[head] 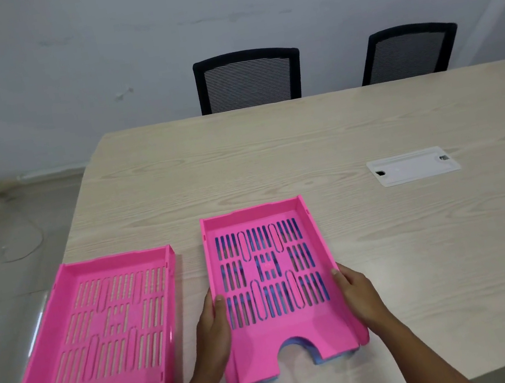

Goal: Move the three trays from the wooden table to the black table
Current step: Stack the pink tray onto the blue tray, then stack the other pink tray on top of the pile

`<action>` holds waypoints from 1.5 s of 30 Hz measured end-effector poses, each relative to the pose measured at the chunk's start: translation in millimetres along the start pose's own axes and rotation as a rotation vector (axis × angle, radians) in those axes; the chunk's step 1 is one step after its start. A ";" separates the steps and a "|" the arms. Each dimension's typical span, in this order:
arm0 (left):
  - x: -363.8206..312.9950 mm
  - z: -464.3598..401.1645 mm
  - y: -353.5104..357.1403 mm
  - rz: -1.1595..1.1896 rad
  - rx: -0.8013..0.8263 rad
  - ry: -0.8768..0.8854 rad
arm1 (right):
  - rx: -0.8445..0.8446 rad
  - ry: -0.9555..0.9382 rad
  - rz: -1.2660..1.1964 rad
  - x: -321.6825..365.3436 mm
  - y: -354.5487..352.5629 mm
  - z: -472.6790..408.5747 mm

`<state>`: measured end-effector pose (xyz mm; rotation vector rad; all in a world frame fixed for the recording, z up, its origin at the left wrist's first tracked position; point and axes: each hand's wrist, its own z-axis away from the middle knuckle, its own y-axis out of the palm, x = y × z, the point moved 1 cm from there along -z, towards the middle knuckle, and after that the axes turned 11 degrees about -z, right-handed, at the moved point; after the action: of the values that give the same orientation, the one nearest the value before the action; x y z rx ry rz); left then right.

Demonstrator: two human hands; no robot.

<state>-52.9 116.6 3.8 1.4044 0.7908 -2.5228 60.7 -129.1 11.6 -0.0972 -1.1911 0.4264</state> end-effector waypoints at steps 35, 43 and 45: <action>79.2 -17.3 -247.4 -0.182 -0.428 0.095 | 0.167 -0.344 0.067 82.7 265.6 58.1; 129.7 -15.2 -283.9 -0.331 -0.337 -0.211 | 0.308 -0.033 0.210 60.1 302.8 74.2; 134.0 -13.1 -287.8 -0.361 -0.345 -0.226 | 0.305 -0.012 0.228 57.8 307.4 73.9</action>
<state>-223.7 384.5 -4.7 0.9153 1.4553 -2.5566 -72.5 163.1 -0.3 0.0342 -1.1178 0.8048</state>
